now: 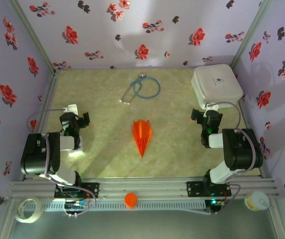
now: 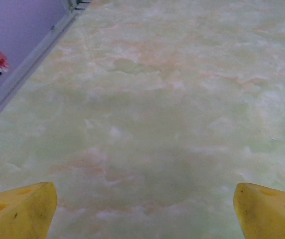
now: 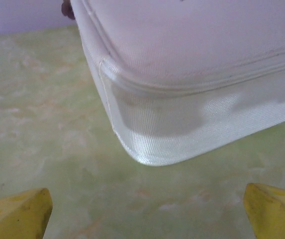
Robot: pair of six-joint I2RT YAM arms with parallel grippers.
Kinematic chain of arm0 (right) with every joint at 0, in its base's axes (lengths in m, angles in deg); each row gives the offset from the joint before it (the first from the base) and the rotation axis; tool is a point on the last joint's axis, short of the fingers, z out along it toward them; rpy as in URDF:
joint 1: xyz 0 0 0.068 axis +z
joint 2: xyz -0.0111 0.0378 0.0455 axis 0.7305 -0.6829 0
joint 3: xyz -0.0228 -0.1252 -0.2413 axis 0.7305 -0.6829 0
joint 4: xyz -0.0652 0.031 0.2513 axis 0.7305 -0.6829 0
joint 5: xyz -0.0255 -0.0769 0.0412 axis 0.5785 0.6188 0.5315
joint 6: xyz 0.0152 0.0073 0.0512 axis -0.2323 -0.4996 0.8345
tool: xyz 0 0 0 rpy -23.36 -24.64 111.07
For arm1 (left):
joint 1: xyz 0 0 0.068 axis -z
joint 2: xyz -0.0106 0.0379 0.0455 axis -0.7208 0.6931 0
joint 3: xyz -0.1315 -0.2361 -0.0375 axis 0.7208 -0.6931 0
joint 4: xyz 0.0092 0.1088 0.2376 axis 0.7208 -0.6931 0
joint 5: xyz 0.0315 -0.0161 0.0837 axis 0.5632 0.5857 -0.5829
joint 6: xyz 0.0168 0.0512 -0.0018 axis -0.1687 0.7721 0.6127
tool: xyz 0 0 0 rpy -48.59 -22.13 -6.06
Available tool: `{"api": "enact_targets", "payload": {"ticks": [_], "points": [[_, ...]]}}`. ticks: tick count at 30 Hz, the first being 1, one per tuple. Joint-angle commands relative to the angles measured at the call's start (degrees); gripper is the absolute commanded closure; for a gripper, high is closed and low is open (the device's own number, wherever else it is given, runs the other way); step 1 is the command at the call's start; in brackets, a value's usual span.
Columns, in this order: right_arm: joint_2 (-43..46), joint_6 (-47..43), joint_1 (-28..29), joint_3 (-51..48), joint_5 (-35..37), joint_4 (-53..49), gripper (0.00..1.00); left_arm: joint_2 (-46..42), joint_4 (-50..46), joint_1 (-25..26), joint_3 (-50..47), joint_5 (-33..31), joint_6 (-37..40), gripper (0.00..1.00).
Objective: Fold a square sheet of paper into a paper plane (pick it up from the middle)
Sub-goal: Reset both arms
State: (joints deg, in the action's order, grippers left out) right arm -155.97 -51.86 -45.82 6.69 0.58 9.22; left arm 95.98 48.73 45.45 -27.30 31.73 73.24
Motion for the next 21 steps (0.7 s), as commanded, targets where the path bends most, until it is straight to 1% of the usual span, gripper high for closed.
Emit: {"api": "enact_targets", "payload": {"ticks": [1, 2, 3, 4, 10, 21], "points": [[0.94, 2.2, -0.22, -0.22, 3.79, 1.18, 0.01, 0.52, 6.23, -0.4, 0.4, 2.73, -0.44, 0.1], [1.03, 2.31, -0.15, -0.26, 4.02, 0.96, 0.01, 0.5, 5.04, -0.44, 0.92, 2.53, -0.49, 0.12], [0.86, 2.09, -0.14, -0.29, 4.09, 1.64, 0.01, 0.69, 4.93, -0.21, 1.11, 2.1, -0.25, 0.03], [0.71, 2.06, -0.14, -0.53, 4.07, 2.28, 0.01, 0.63, 4.81, -0.05, 1.2, 1.88, -0.21, 0.0], [0.8, 1.26, 0.12, -0.04, 2.6, 1.37, 0.01, 0.5, 5.29, 0.01, 0.85, 1.83, -0.14, 0.0], [0.78, 1.24, 0.08, -0.11, 2.33, 1.26, 0.01, 0.44, 5.29, 0.09, 0.85, 1.85, -0.05, 0.0]]}}
